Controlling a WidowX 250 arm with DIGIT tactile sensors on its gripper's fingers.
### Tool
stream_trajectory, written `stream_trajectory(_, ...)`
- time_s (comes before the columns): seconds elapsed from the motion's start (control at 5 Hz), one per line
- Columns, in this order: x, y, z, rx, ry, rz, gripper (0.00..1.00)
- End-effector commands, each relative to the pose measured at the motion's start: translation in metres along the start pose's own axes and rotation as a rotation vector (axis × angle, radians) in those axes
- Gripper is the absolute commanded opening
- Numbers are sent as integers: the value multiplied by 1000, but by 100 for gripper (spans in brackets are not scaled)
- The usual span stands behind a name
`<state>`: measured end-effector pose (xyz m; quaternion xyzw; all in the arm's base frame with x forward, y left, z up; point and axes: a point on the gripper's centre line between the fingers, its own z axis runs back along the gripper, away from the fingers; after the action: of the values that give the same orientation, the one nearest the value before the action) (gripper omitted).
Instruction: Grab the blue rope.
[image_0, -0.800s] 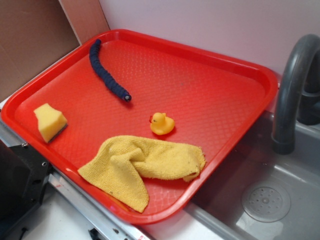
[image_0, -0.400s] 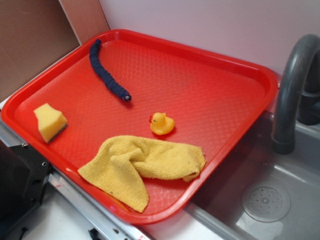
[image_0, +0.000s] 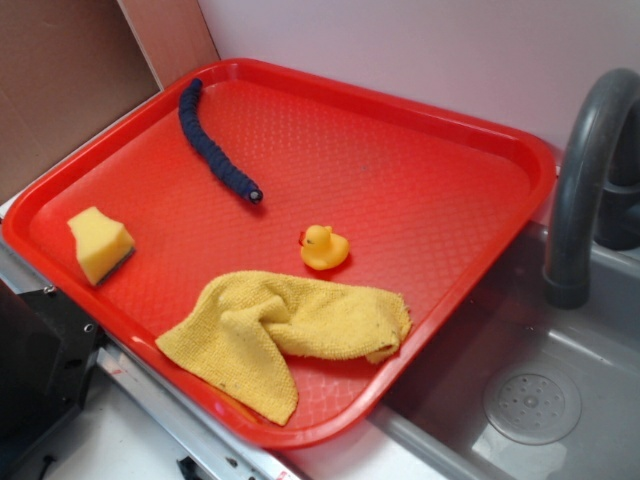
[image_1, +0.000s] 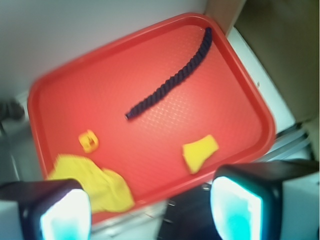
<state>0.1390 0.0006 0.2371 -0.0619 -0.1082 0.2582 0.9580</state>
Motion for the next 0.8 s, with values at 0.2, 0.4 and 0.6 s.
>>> stream_trajectory(0.2,54,-9,-106,134,-97,523,100)
stream_trajectory(0.4,64,-11,-141,178,-115,520,100)
stream_trajectory(0.6,67,-2,-168,188,-75,574,100)
